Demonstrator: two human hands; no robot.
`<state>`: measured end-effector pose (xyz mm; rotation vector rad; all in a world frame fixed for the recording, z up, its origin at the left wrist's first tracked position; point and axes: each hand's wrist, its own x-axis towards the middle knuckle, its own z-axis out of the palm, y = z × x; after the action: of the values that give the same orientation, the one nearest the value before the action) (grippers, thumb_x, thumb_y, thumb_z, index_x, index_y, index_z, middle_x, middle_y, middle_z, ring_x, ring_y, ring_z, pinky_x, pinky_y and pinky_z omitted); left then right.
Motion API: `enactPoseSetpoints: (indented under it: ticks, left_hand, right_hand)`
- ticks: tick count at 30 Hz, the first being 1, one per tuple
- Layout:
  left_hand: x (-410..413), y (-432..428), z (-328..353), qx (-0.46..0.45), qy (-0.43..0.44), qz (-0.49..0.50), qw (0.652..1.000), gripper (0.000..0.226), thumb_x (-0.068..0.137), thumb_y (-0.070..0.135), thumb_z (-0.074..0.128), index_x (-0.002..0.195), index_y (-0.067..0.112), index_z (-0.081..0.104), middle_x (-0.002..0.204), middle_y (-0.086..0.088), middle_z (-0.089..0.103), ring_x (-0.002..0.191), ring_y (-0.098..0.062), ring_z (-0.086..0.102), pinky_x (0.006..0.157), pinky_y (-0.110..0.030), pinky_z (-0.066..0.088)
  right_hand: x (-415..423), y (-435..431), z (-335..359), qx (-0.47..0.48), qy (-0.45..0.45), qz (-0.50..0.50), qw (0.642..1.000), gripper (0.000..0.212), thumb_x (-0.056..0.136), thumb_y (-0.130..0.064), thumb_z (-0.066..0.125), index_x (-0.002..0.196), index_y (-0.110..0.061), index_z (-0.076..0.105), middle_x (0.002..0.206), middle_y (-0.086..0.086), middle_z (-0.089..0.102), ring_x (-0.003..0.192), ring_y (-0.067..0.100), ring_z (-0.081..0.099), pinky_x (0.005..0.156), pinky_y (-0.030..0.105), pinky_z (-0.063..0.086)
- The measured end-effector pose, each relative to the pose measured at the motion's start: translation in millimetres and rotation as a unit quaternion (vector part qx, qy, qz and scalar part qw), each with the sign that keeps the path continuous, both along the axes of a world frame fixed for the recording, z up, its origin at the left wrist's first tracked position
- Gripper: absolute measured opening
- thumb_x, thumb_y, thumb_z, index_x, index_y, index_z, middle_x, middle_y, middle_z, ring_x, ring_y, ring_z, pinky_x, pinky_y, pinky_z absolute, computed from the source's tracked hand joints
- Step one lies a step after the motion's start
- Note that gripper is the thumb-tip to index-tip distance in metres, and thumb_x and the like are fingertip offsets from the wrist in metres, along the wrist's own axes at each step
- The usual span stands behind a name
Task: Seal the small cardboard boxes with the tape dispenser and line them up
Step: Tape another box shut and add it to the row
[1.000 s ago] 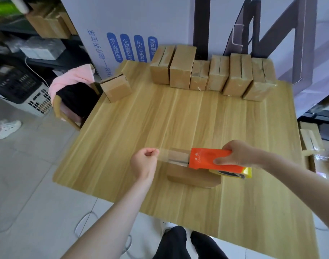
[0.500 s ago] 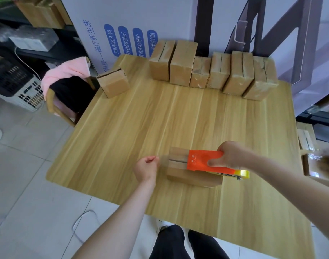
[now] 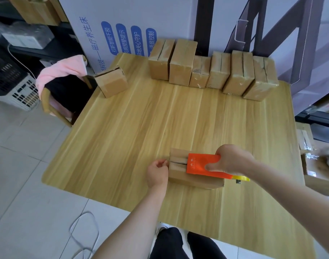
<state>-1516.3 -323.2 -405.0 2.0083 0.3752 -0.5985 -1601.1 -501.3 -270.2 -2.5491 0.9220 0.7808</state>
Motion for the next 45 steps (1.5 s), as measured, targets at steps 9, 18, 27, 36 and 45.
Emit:
enactPoseSetpoints:
  ticks: [9,18,27,36,45]
  left_hand:
    - [-5,9,2,-0.009,-0.072,-0.029,0.997,0.036,0.102,0.023,0.041,0.132,0.01,0.056,0.131,-0.004,0.06,0.123,-0.019,0.054,0.097,-0.025,0.039]
    - [-7,-22,22,-0.034,-0.244,-0.229,0.942,0.041,0.1,0.018,0.043,0.141,0.011,0.045,0.143,0.0,0.047,0.135,-0.014,0.039,0.107,-0.018,0.026]
    - [17,-54,10,0.0,-0.355,-0.371,0.858,0.021,0.091,0.022,0.051,0.095,0.02,0.071,0.088,0.005,0.07,0.088,-0.016,0.062,0.069,-0.023,0.04]
    - [16,-57,9,0.145,-0.395,-0.453,0.786,0.04,0.094,0.038,0.036,0.066,0.024,0.061,0.065,0.007,0.064,0.07,-0.015,0.06,0.073,-0.03,0.037]
    - [14,-63,6,0.21,-0.38,-0.447,0.782,0.059,0.096,0.04,0.021,0.074,0.018,0.071,0.073,0.001,0.07,0.076,-0.022,0.063,0.079,-0.037,0.043]
  right_hand:
    - [1,-1,0,0.009,-0.002,-0.003,1.0,0.05,0.067,-0.062,0.062,0.084,-0.016,0.064,0.08,-0.002,0.063,0.077,0.017,0.064,0.057,0.026,0.044]
    - [1,-1,0,0.016,0.002,-0.008,1.0,0.049,0.067,-0.062,0.061,0.085,-0.016,0.064,0.083,-0.001,0.064,0.077,0.017,0.063,0.06,0.028,0.046]
    - [-12,-26,9,0.143,-0.029,-0.043,0.988,0.043,0.073,-0.051,0.069,0.086,-0.01,0.069,0.088,0.008,0.069,0.082,0.023,0.066,0.069,0.036,0.054]
    - [-21,-35,9,0.182,-0.066,0.005,0.981,0.043,0.075,-0.056,0.066,0.087,-0.014,0.069,0.083,0.005,0.07,0.076,0.02,0.067,0.068,0.038,0.056]
    - [-53,-67,2,0.201,-0.07,0.025,0.977,0.04,0.077,-0.052,0.067,0.091,-0.015,0.069,0.083,0.003,0.069,0.074,0.016,0.066,0.064,0.032,0.054]
